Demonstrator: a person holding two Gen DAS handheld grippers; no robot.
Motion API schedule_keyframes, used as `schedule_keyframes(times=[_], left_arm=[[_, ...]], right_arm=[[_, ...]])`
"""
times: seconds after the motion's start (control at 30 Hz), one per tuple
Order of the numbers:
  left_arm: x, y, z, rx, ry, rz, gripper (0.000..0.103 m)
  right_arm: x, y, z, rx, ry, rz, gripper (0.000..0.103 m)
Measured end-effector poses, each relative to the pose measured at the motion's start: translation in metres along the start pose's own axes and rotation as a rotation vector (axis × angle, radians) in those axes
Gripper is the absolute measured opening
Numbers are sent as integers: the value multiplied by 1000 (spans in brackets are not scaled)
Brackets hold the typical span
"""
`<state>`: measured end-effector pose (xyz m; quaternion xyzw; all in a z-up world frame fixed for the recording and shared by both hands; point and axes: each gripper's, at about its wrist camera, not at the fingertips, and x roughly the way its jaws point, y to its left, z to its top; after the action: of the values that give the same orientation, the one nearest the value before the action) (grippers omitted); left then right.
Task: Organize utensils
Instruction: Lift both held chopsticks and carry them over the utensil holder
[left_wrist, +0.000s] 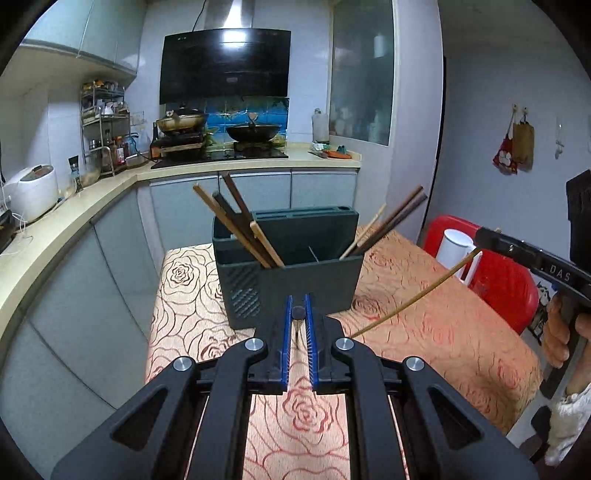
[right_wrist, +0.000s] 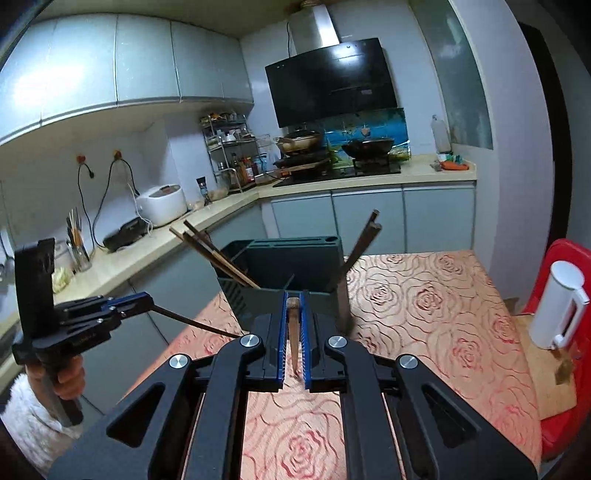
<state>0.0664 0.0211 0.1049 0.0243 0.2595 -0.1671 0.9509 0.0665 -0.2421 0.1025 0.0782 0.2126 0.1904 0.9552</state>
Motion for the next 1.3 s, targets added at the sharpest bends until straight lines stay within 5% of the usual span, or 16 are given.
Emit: schedule_keyframes(times=[0.8, 1.3], left_arm=[[5, -7, 117, 23, -32, -28, 7], [30, -21, 189, -10, -124, 52, 7]], right_arm=[[21, 23, 122, -92, -118, -27, 7], [53, 9, 162, -68, -168, -87, 7]])
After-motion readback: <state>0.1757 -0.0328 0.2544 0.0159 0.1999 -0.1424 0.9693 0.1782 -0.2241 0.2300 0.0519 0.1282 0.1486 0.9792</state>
